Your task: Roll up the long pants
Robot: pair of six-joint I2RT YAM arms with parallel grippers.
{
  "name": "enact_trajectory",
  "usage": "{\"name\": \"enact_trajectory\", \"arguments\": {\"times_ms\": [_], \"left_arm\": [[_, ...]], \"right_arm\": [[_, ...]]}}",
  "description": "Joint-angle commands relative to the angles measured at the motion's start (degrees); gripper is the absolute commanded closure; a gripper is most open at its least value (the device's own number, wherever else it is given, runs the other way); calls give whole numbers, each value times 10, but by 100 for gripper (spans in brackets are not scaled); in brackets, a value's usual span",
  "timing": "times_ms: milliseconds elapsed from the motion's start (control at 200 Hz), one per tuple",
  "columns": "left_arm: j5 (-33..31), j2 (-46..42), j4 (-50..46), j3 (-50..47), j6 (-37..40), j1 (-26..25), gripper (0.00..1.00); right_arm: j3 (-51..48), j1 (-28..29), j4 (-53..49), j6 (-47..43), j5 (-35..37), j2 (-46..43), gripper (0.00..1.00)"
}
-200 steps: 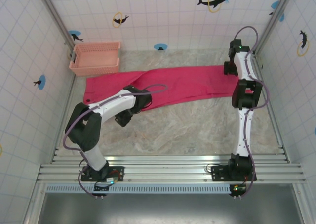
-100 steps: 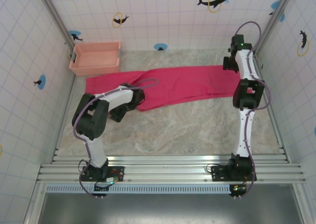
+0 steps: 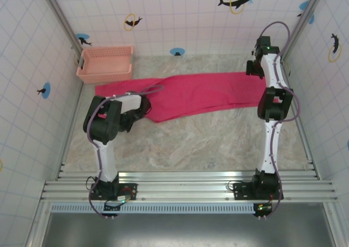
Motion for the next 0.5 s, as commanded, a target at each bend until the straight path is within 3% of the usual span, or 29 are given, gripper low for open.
{"name": "enact_trajectory", "arguments": {"times_ms": [0, 30, 255, 495], "left_arm": [[-22, 9, -26, 48, -13, -1, 95], [-27, 10, -37, 59, -15, -1, 100], [-50, -53, -68, 116, 34, 4, 100], [-59, -49, -72, 231, 108, 67, 100]], "right_arm": [[-13, -2, 8, -4, -12, -46, 48], [-14, -2, 8, -5, -12, -48, 48], [-42, -5, 8, -9, -5, -67, 48], [-99, -11, 11, -19, 9, -104, 48]]}}
